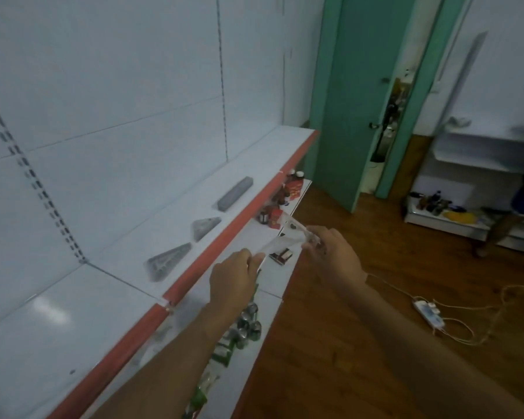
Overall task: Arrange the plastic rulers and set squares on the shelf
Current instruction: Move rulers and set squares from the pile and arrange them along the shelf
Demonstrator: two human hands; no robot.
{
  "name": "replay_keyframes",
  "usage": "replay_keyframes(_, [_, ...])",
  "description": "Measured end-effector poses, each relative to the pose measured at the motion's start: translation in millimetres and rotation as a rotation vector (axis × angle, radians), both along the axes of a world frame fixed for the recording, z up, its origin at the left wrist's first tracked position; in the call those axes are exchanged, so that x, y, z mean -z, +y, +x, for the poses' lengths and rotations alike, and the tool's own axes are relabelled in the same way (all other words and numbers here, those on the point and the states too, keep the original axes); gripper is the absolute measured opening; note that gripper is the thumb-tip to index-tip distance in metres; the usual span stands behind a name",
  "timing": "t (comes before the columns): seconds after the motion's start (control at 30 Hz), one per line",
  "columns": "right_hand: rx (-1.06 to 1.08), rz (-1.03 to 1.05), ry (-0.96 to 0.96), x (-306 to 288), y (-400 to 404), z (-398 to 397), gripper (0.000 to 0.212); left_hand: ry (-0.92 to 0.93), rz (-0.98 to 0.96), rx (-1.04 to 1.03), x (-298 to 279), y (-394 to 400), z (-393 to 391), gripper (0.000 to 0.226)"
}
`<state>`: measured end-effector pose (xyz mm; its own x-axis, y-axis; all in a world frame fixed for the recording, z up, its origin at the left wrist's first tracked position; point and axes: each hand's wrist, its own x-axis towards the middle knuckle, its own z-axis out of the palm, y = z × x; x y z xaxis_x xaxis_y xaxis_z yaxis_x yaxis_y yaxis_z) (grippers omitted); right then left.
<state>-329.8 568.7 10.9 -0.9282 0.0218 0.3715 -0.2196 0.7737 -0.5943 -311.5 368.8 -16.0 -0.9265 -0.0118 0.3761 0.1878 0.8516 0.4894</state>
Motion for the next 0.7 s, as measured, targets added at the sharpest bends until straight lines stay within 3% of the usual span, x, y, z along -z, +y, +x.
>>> replay_keyframes(0.3, [0.102, -0.054, -0.041, 7.6, 127.6, -45.3, 0.036, -0.099, 0.013, 0.069, 14.8, 125.9, -65.8, 0.041])
replay_keyframes(0.7, [0.098, -0.064, -0.111, 26.3, 167.4, -115.4, 0.035, -0.144, 0.059, 0.094, 25.5, 167.8, -139.6, 0.042])
